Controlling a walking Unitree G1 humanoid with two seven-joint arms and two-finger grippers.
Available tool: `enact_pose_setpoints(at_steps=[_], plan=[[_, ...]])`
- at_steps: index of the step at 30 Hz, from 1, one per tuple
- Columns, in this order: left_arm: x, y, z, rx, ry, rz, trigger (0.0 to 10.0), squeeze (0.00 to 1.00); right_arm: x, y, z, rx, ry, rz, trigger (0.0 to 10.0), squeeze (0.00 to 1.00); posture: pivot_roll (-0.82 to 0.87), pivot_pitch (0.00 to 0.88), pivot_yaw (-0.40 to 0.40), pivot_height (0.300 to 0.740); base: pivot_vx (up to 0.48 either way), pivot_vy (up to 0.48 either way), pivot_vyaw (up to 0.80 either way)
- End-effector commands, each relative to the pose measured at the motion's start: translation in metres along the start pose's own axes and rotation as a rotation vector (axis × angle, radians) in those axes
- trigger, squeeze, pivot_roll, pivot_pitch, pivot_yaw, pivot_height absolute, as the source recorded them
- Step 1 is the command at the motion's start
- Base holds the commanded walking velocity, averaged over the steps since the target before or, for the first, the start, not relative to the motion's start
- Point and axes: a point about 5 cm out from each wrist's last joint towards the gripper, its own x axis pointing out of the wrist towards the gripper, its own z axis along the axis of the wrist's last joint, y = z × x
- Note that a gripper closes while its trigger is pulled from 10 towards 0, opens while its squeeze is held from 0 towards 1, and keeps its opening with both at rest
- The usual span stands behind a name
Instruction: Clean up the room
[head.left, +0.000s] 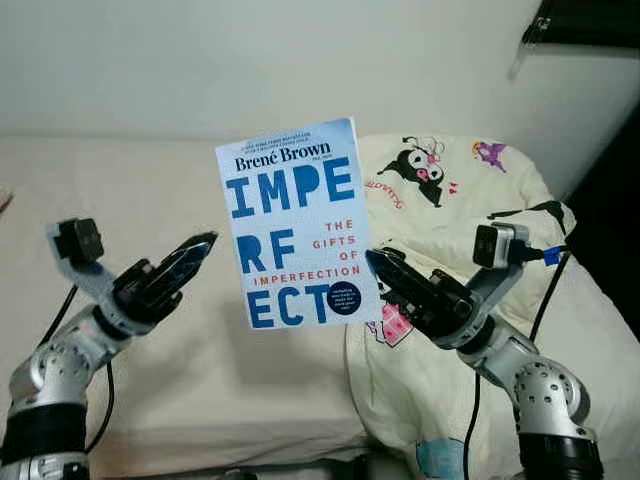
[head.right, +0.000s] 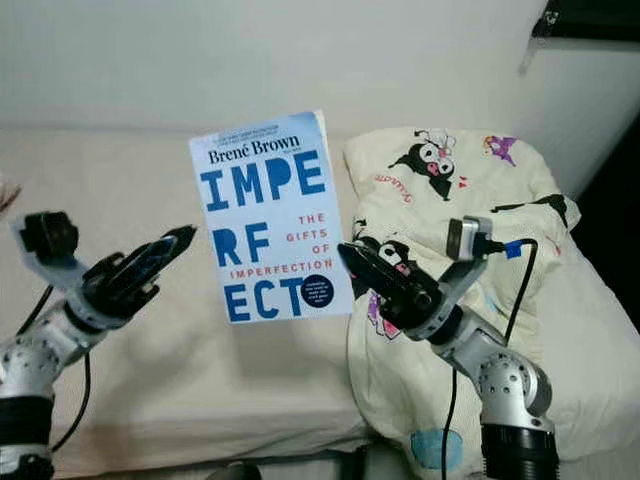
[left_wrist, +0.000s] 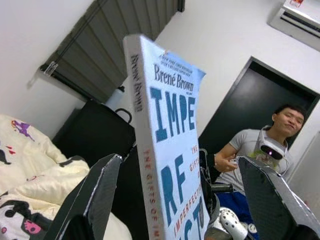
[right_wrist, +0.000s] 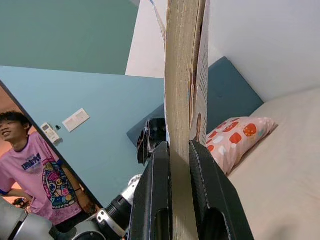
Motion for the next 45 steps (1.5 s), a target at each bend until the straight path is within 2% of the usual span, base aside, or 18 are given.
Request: enact_pose_setpoints(at_steps=[1, 5, 14, 22, 27, 31, 35, 45], plan=[[0.002, -0.003, 0.005, 0.029, 0.027, -0.013, 10.0, 0.00, 0.001, 0.005, 0.001, -0.017, 0.007, 0.019, 0.0, 0.00, -0.10, 0.082, -0.033, 0.620, 0.000, 0.000, 0.00], [0.005, -0.010, 0.006, 0.027, 0.039, -0.051, 10.0, 0.00, -0.001, 0.008, -0.002, -0.008, 0.016, 0.012, 0.0, 0.00, -0.11, 0.088, -0.038, 0.620, 0.000, 0.000, 0.00], [0.017, -0.016, 0.002, 0.032, 0.138, -0.118, 10.0, 0.00, 0.001, 0.011, -0.014, 0.026, 0.043, 0.016, 0.0, 0.00, -0.11, 0.096, -0.039, 0.620, 0.000, 0.000, 0.00], [0.018, -0.009, -0.005, 0.041, 0.166, -0.067, 10.0, 0.00, 0.006, 0.014, -0.018, 0.035, 0.074, 0.042, 0.0, 0.00, -0.12, 0.106, -0.037, 0.620, 0.000, 0.000, 0.00], [0.003, 0.001, 0.002, 0.060, 0.154, 0.024, 10.0, 0.00, 0.002, 0.018, 0.001, -0.041, 0.034, 0.024, 0.0, 0.00, -0.12, 0.109, -0.032, 0.620, 0.000, 0.000, 0.00], [-0.003, 0.004, 0.008, 0.073, 0.129, 0.061, 10.0, 0.00, 0.000, 0.019, 0.007, -0.068, 0.030, 0.015, 0.0, 0.00, -0.13, 0.111, -0.030, 0.620, 0.000, 0.000, 0.00], [-0.013, 0.007, 0.025, 0.099, 0.084, 0.102, 10.0, 0.00, -0.004, 0.025, 0.023, -0.121, 0.016, 0.016, 0.0, 0.00, -0.13, 0.110, -0.031, 0.620, 0.000, 0.000, 0.00], [-0.011, 0.005, 0.029, 0.103, 0.065, 0.061, 10.0, 0.00, -0.001, 0.027, 0.016, -0.108, 0.056, 0.019, 0.0, 0.00, -0.13, 0.115, -0.033, 0.620, 0.000, 0.000, 0.00]])
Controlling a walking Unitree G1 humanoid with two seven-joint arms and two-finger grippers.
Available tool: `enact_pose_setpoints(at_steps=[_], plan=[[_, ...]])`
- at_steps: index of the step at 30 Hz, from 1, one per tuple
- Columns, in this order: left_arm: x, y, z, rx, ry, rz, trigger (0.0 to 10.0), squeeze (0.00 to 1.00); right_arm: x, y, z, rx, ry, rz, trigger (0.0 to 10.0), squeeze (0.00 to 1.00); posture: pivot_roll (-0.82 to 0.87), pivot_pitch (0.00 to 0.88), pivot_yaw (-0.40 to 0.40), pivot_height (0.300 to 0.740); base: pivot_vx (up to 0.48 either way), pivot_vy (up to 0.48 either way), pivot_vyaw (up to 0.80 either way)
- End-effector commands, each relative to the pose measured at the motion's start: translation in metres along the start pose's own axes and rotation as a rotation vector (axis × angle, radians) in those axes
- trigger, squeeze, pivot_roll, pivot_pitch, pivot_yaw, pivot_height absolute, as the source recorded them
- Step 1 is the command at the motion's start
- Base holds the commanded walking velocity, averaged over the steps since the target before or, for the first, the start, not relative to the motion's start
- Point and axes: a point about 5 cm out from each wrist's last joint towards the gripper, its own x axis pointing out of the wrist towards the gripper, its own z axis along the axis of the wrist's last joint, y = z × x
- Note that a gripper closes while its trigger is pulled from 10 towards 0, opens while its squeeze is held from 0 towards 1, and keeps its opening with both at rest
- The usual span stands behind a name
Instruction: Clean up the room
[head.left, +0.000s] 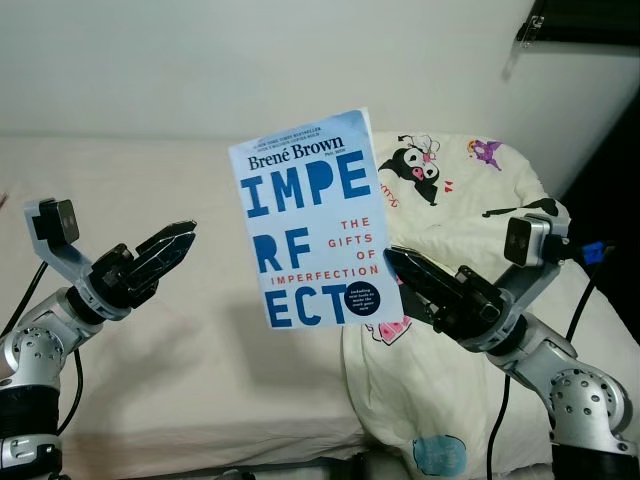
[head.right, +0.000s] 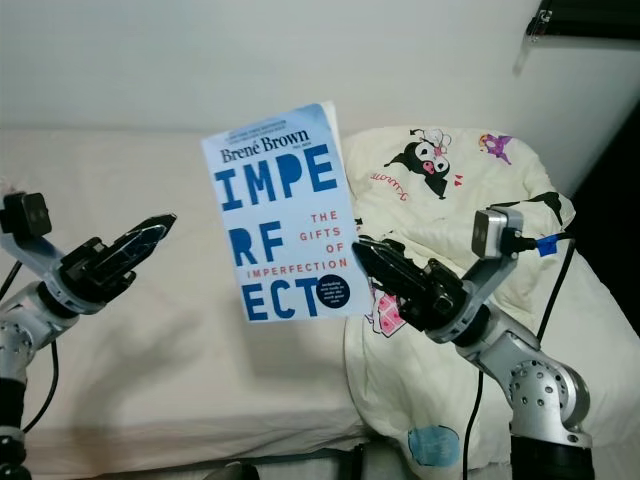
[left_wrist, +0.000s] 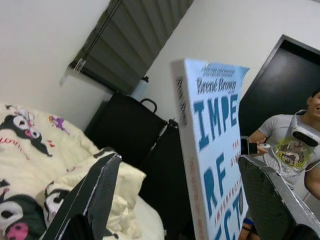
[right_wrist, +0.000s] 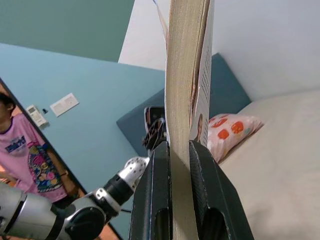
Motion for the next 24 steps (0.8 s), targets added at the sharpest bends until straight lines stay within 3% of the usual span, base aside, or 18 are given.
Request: enact_pose_setpoints(at_steps=[1, 17, 24], plan=[[0.000, -0.003, 0.003, -0.001, 0.004, -0.037, 10.0, 0.00, 0.003, 0.006, -0.001, -0.009, 0.002, 0.028, 0.0, 0.00, -0.14, 0.117, -0.032, 0.620, 0.000, 0.000, 0.00], [0.014, -0.009, -0.001, -0.006, 0.076, -0.130, 10.0, 0.00, 0.010, 0.008, -0.020, 0.056, 0.072, 0.056, 0.0, 0.00, -0.14, 0.115, -0.032, 0.620, 0.000, 0.000, 0.00], [0.016, -0.007, -0.003, -0.004, 0.078, -0.120, 10.0, 0.00, 0.013, 0.008, -0.026, 0.068, 0.102, 0.066, 0.0, 0.00, -0.14, 0.102, -0.032, 0.620, 0.000, 0.000, 0.00]])
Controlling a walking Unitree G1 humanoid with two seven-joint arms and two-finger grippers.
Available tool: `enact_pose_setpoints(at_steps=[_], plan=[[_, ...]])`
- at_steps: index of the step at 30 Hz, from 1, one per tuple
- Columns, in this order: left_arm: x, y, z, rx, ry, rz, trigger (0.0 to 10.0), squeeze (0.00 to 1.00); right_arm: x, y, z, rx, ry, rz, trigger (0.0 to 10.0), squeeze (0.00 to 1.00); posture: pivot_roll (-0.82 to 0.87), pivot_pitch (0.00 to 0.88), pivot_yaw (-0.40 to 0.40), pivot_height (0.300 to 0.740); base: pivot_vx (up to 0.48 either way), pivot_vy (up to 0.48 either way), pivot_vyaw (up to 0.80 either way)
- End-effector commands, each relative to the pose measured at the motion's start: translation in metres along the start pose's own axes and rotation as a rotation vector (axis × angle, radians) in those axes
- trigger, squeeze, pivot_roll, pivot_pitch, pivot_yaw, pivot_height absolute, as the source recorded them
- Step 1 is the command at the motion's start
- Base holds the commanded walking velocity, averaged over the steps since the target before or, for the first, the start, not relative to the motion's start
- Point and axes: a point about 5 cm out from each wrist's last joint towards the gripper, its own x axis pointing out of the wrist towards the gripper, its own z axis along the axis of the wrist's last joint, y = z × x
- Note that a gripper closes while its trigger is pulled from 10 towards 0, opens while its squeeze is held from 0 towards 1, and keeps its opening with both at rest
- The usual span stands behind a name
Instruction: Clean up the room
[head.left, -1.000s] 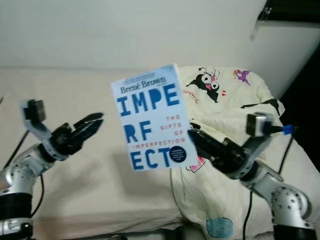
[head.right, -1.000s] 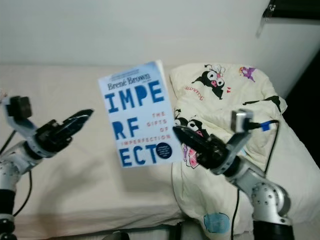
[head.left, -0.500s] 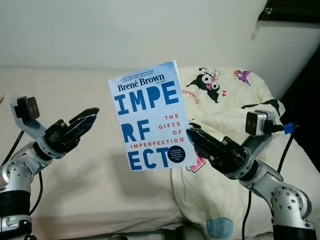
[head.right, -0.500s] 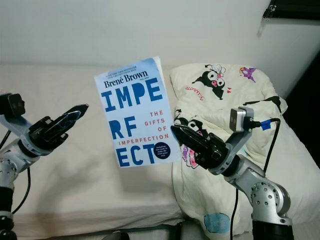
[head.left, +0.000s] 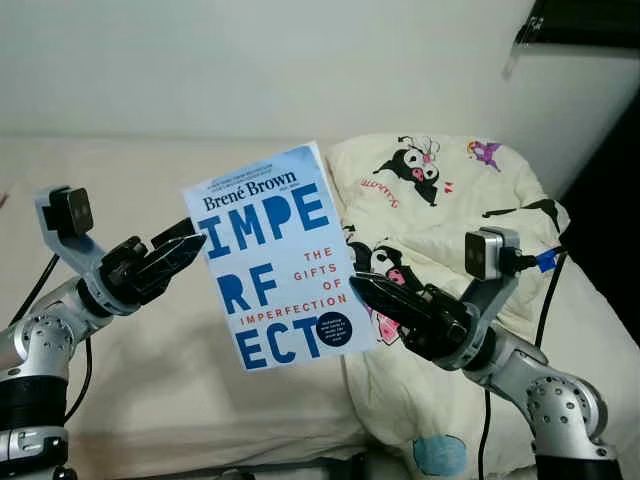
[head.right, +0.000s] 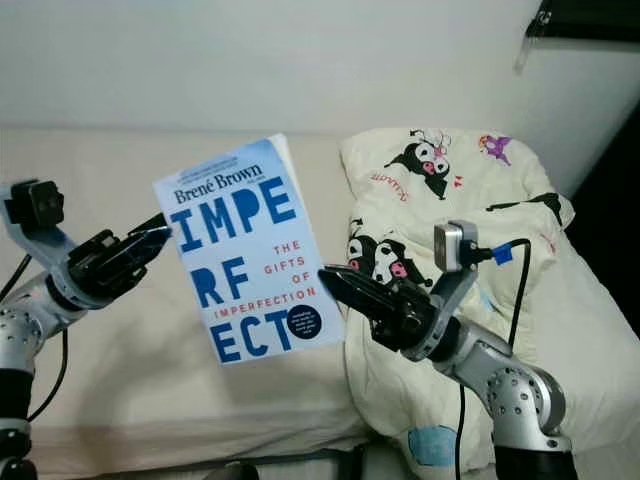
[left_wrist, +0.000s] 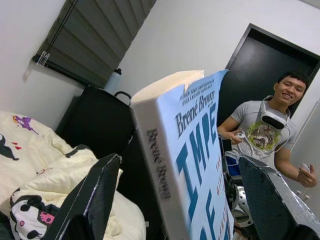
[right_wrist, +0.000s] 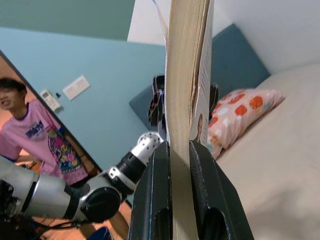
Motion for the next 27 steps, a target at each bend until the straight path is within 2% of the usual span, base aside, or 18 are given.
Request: enact_pose_setpoints(at_steps=[1, 3, 4, 23, 27], plan=[[0.0016, 0.0003, 0.0007, 0.009, 0.027, 0.001, 10.0, 0.00, 0.0017, 0.0042, -0.0009, -0.009, 0.007, 0.028, 0.0, 0.00, -0.14, 0.102, -0.032, 0.620, 0.000, 0.000, 0.00], [0.0023, 0.0005, 0.0005, 0.000, 0.029, -0.006, 10.0, 0.00, 0.0036, 0.0028, -0.0047, -0.004, 0.032, 0.027, 0.0, 0.00, -0.14, 0.100, -0.035, 0.620, 0.000, 0.000, 0.00], [0.0025, -0.0006, 0.0004, -0.004, 0.036, -0.017, 0.0, 0.00, 0.0039, 0.0021, -0.0051, -0.004, 0.038, 0.026, 0.0, 0.00, -0.14, 0.096, -0.036, 0.620, 0.000, 0.000, 0.00], [0.0008, -0.0043, 0.0030, -0.014, 0.068, -0.055, 0.0, 0.00, 0.0001, 0.0014, -0.0012, -0.030, 0.036, 0.003, 0.0, 0.00, -0.14, 0.106, -0.034, 0.620, 0.000, 0.000, 0.00], [0.0019, -0.0049, 0.0042, -0.007, 0.050, -0.056, 0.0, 0.00, -0.0036, -0.0042, 0.0037, -0.071, 0.016, -0.051, 0.0, 0.00, -0.14, 0.104, -0.037, 0.620, 0.000, 0.000, 0.00]])
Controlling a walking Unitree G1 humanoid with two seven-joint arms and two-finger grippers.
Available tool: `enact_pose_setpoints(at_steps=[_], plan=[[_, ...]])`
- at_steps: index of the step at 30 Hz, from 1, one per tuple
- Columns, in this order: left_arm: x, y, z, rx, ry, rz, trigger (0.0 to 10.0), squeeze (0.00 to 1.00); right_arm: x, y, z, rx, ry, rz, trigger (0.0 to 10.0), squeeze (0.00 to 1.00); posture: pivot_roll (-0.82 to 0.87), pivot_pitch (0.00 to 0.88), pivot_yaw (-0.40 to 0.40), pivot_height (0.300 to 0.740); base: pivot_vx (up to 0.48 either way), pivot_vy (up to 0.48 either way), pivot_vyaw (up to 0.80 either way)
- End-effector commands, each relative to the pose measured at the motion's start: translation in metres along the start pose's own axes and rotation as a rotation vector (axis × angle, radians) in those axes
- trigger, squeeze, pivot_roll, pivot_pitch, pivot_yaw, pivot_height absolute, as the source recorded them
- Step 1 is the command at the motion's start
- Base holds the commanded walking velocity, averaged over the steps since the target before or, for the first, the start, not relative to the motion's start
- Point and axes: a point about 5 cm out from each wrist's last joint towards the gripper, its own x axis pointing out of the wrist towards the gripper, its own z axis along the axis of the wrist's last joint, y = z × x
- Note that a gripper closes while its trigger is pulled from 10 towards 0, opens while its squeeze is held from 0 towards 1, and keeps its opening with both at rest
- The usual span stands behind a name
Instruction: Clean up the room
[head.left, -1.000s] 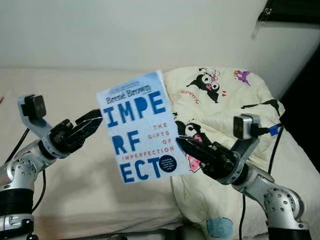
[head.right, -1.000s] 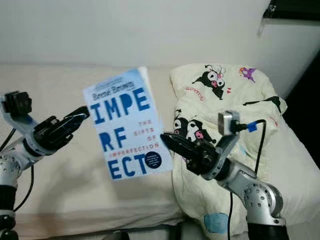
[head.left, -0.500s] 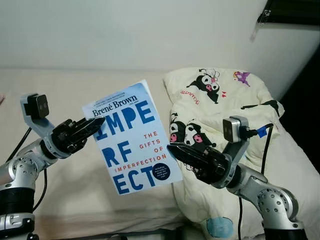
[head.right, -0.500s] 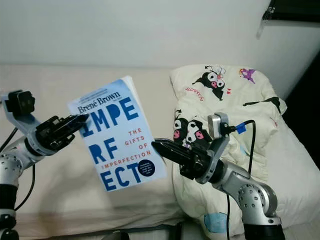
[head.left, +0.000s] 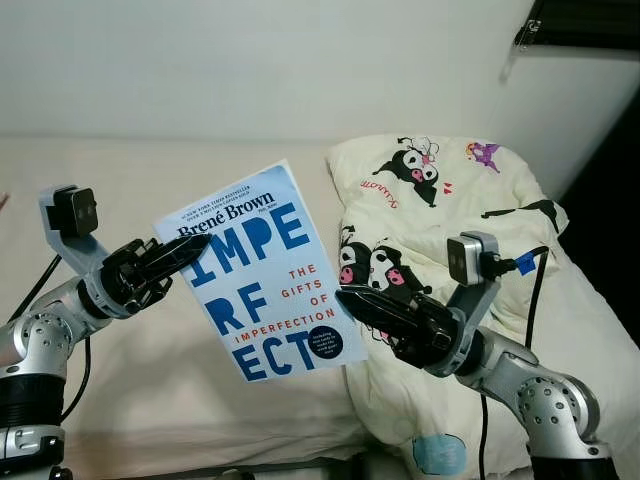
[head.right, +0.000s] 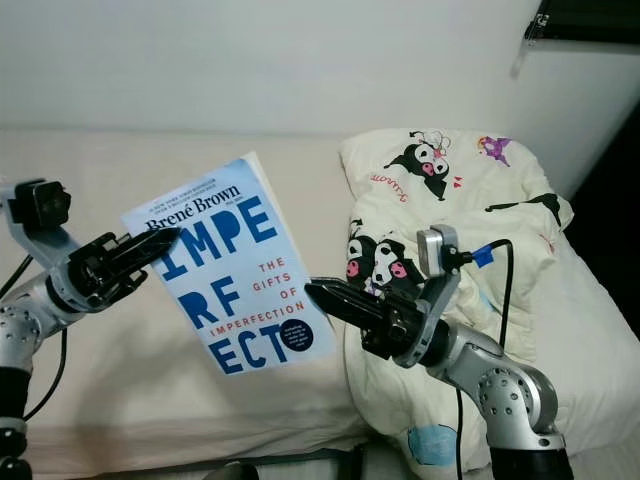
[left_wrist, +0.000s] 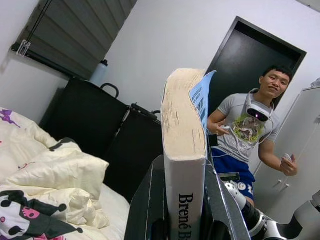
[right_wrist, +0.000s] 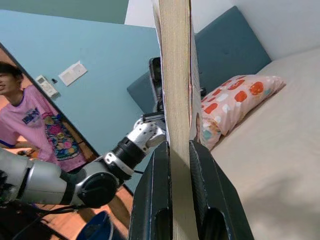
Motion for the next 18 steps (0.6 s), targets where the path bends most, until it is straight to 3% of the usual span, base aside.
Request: enact_pose_setpoints(at_steps=[1, 2, 4, 5, 8, 9, 10, 14, 18], plan=[[0.001, -0.002, 0.004, 0.019, 0.015, -0.002, 0.0, 0.00, -0.006, -0.002, 0.008, -0.050, -0.037, -0.031, 0.0, 0.00, -0.14, 0.104, -0.037, 0.620, 0.000, 0.000, 0.00], [0.001, -0.001, 0.005, 0.030, 0.000, 0.012, 0.0, 0.00, -0.007, -0.012, 0.011, -0.101, -0.043, -0.124, 0.6, 0.00, -0.14, 0.105, -0.038, 0.620, 0.000, 0.000, 0.00], [0.001, 0.000, 0.006, 0.034, -0.003, 0.017, 0.0, 0.00, -0.007, -0.015, 0.011, -0.118, -0.043, -0.156, 0.6, 0.00, -0.14, 0.105, -0.038, 0.620, 0.000, 0.000, 0.00], [0.003, 0.000, 0.008, 0.046, -0.026, 0.024, 0.0, 0.00, -0.009, -0.025, 0.017, -0.136, -0.096, -0.239, 10.0, 0.00, -0.14, 0.109, -0.038, 0.620, 0.000, 0.000, 0.00], [0.003, 0.000, 0.009, 0.049, -0.033, 0.026, 0.0, 0.00, -0.009, -0.028, 0.018, -0.140, -0.112, -0.263, 10.0, 0.00, -0.14, 0.109, -0.038, 0.620, 0.000, 0.000, 0.00], [0.004, 0.005, 0.015, 0.085, -0.088, 0.078, 0.0, 0.00, -0.014, -0.037, 0.026, -0.132, -0.199, -0.330, 10.0, 1.00, -0.14, 0.113, -0.038, 0.620, 0.000, 0.000, 0.00], [0.004, 0.010, 0.021, 0.108, -0.146, 0.125, 0.0, 0.00, -0.020, -0.043, 0.033, -0.114, -0.278, -0.377, 10.0, 1.00, -0.14, 0.113, -0.038, 0.620, 0.000, 0.000, 0.00], [0.003, 0.015, 0.029, 0.135, -0.232, 0.187, 0.0, 0.00, -0.029, -0.049, 0.039, -0.080, -0.384, -0.427, 10.0, 1.00, -0.14, 0.113, -0.037, 0.620, 0.000, 0.000, 0.00], [0.007, 0.032, 0.046, 0.212, -0.502, 0.415, 0.0, 0.00, -0.027, -0.050, 0.022, 0.016, -0.447, -0.405, 10.0, 1.00, -0.14, 0.118, -0.046, 0.620, 0.000, 0.000, 0.00]])
